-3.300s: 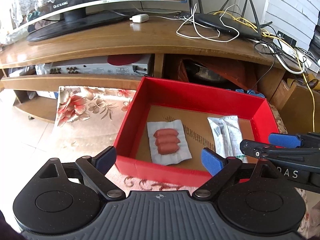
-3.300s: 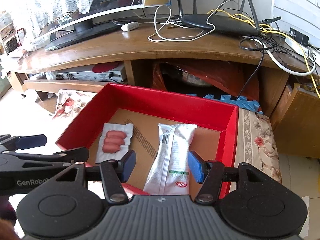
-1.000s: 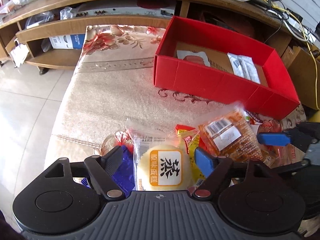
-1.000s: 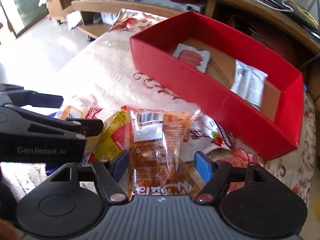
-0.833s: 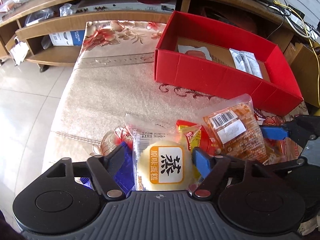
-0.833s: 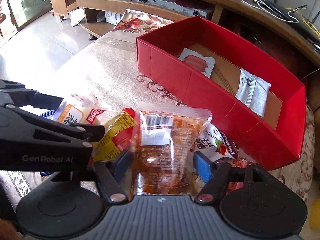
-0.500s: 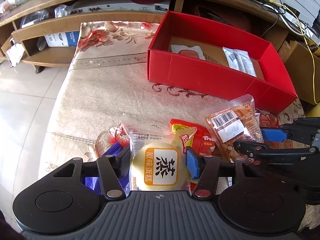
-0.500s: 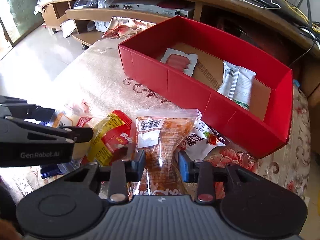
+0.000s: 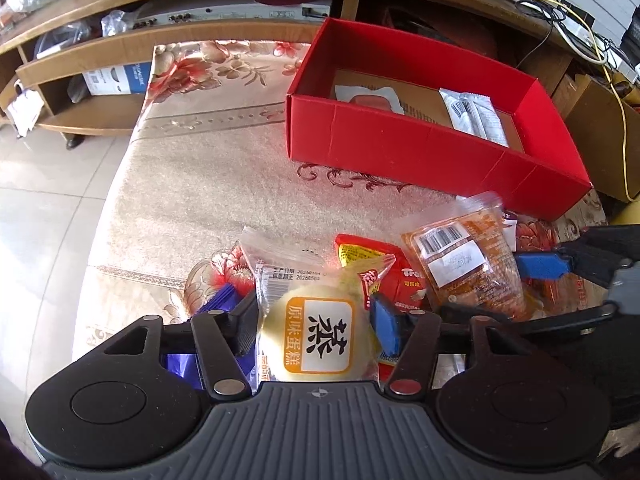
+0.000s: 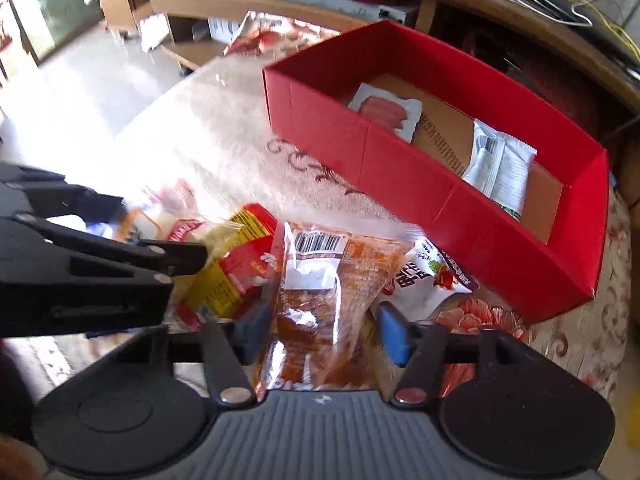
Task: Organize snacks
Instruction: 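Grasp the wrapped bun with the left gripper while the right gripper grasps the orange snack bag, then carry the bun and orange snack bag into the red box with both grippers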
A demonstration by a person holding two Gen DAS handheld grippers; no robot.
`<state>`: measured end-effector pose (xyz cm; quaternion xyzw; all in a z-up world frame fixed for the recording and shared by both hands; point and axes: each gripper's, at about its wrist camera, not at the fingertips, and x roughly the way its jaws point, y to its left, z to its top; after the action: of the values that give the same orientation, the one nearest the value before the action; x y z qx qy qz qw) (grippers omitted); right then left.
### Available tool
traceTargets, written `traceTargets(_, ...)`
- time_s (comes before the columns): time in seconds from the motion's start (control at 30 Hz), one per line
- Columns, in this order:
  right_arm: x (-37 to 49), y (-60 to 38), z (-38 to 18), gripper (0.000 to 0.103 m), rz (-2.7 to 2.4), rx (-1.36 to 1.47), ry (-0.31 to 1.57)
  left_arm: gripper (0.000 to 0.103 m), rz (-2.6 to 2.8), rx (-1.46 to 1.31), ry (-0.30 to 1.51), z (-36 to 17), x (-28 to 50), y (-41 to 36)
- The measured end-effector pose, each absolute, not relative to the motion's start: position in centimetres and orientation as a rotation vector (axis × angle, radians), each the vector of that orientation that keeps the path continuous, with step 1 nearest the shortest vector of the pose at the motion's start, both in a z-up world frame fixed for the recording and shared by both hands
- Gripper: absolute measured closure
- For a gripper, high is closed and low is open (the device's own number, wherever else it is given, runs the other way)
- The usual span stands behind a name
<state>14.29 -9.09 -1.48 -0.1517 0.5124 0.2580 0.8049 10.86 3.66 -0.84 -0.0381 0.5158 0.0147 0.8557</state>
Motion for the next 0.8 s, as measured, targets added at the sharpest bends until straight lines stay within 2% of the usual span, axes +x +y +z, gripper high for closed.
traceTargets(0.07,14.2,-8.5,-2.0,0.035,0.547,-0.361,1.075,0.037,0.032,-0.075,1.086,-0.9,10.8,3.6)
traceTargets(0.1,14.1,-8.3,-2.2,0.038,0.529,-0.385,1.064,0.037,0.033,-0.077,1.089,-1.0,10.9,3.7)
traceTargets(0.13,14.1,-8.4,-2.3,0.046,0.512,-0.394,1.062,0.037,0.033,-0.079,1.092,-1.1,10.9,3.7)
traceTargets(0.23,14.4,-9.5,-1.9,0.053,0.495,-0.365,1.06,0.037,0.03,-0.077,1.098,-1.1,10.9,3.8)
traceTargets(0.63,14.8,-13.5,0.6,0.056,0.453,-0.214,1.039,0.039,0.021,-0.078,1.094,-0.6,10.7,3.5)
traceTargets(0.8,14.7,-13.8,1.1,0.056,0.46,-0.19,1.025,0.034,0.025,-0.038,1.122,-1.4,10.8,2.9)
